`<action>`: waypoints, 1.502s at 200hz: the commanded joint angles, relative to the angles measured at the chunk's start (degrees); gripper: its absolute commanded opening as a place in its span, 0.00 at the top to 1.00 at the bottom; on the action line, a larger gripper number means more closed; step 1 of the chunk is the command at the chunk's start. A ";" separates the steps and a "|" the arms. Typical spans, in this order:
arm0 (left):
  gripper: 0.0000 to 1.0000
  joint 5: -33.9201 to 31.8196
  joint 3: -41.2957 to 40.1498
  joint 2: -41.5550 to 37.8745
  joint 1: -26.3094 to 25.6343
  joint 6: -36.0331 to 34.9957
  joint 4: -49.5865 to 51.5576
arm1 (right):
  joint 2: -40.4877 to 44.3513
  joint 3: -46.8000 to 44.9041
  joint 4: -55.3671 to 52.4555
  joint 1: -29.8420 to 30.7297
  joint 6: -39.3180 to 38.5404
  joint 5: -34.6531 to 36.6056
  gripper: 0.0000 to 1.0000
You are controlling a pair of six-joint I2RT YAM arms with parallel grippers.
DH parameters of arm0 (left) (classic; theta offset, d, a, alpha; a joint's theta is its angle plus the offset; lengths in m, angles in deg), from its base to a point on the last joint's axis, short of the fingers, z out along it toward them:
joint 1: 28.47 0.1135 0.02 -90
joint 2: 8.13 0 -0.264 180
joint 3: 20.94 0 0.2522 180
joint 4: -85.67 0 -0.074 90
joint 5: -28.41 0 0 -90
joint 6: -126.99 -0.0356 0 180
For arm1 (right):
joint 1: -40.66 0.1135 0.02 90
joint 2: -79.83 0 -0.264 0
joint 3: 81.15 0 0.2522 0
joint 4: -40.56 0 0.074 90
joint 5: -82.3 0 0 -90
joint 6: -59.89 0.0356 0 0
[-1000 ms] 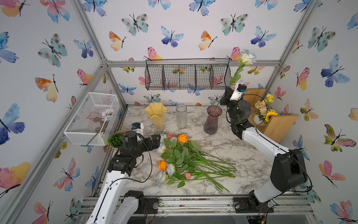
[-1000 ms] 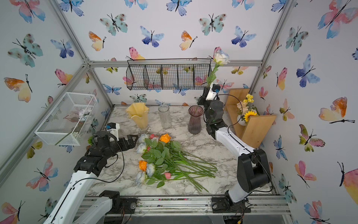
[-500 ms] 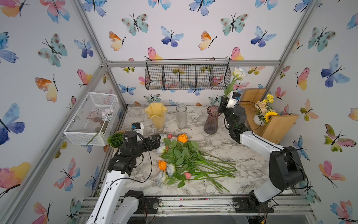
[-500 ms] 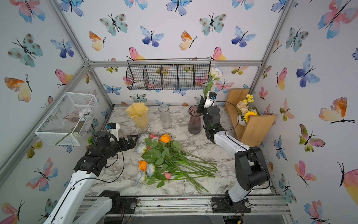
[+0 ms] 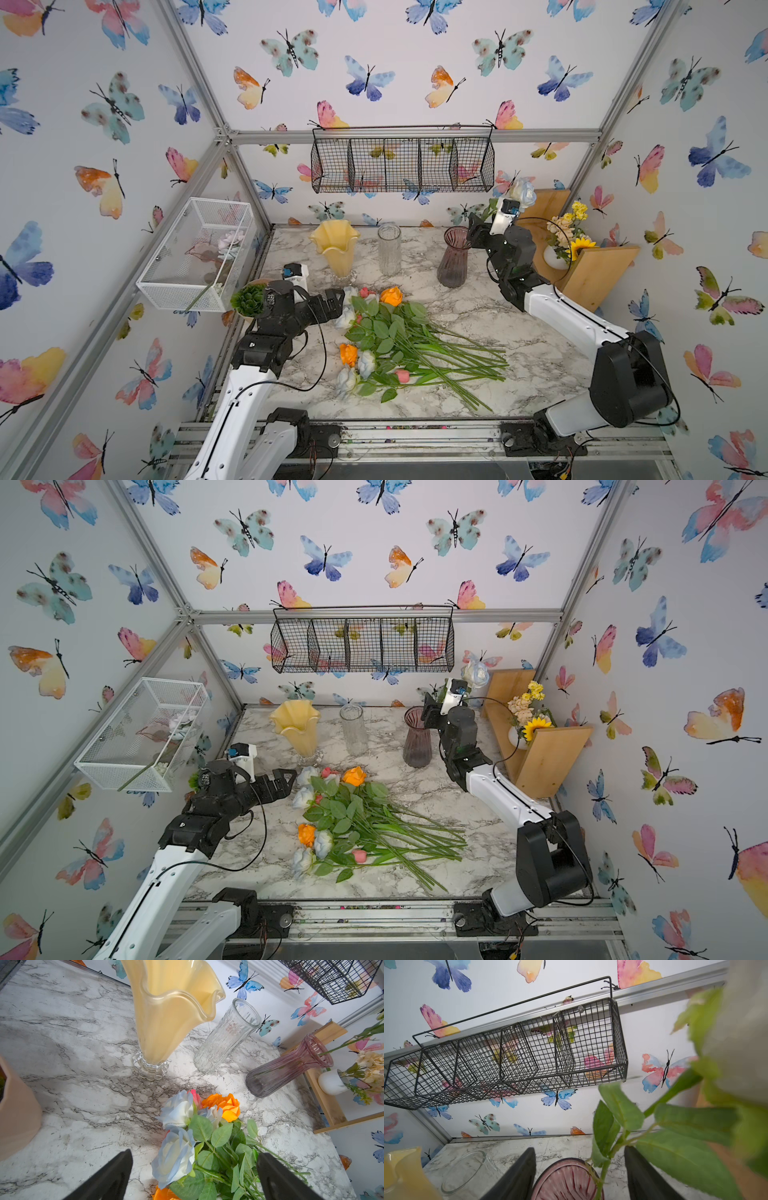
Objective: Arrange the flowers in different vases according to their colors
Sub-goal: Insert the flower into the vase, then pick up the flower at the center of the board.
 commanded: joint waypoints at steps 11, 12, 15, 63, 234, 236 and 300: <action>0.00 0.88 -0.85 -1.04 -0.26 -0.57 -0.23 | 0.66 6.82 -20.53 -0.20 2.65 -4.88 0.25; 0.00 0.90 -0.85 -1.00 -0.25 -0.57 -0.21 | 0.50 7.09 -21.09 -0.20 2.66 -5.06 0.24; 0.00 1.00 -0.85 -0.96 -0.25 -0.61 -0.20 | 0.10 7.75 -22.66 -0.20 2.66 -5.67 0.24; 0.00 0.62 -0.94 -1.42 -0.26 -0.74 -0.19 | -5.12 17.71 -38.52 -0.15 2.85 -6.64 0.25; 0.00 0.50 -0.94 -0.78 -0.36 -0.65 -0.19 | 5.43 5.32 -60.81 14.86 2.73 -25.86 0.31; 0.00 0.49 -0.94 -0.78 -0.35 -0.70 -0.19 | 5.21 5.03 -60.56 15.50 2.92 -25.71 0.31; 0.00 0.47 -0.94 -0.69 -0.39 -0.65 -0.19 | -0.32 -6.42 -49.52 26.25 5.55 -30.76 0.53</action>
